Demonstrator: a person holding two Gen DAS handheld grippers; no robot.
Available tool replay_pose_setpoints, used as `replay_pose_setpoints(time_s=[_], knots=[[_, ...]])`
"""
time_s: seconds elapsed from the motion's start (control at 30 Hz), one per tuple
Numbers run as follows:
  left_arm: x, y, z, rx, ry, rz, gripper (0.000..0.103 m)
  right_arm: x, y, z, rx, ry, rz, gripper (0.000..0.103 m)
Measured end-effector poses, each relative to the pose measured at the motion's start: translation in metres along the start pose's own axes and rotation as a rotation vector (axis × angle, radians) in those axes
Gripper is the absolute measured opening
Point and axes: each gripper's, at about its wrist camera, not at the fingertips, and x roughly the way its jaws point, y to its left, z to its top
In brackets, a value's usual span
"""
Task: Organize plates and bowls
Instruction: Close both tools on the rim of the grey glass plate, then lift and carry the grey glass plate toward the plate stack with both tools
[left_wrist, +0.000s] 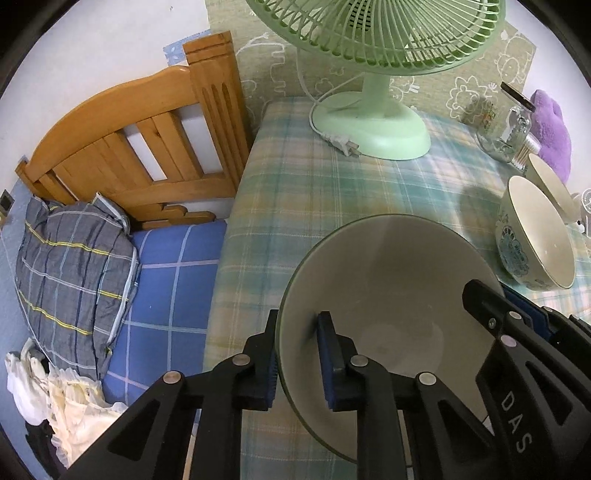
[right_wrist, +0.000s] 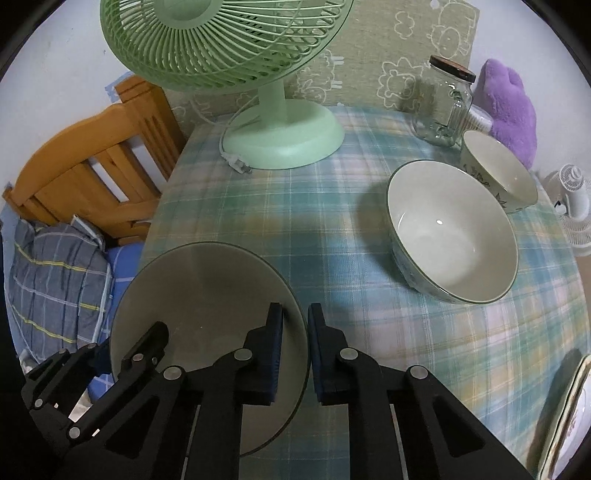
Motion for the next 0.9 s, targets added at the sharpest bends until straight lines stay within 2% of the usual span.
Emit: replay_pose_setpoints(time_s=[0.43,0.9], knots=[[-0.017,-0.010,-0.017,0.024,0.011,0.000,0.017,-0.017,-0.005,-0.015,-0.023,0.013,-0.016,0.017],[-0.060,-0.057,-0.050,0.040,-0.005,0.010,0.017,-0.063,-0.050,-0.051,-0.006,0.019,-0.009,0.017]])
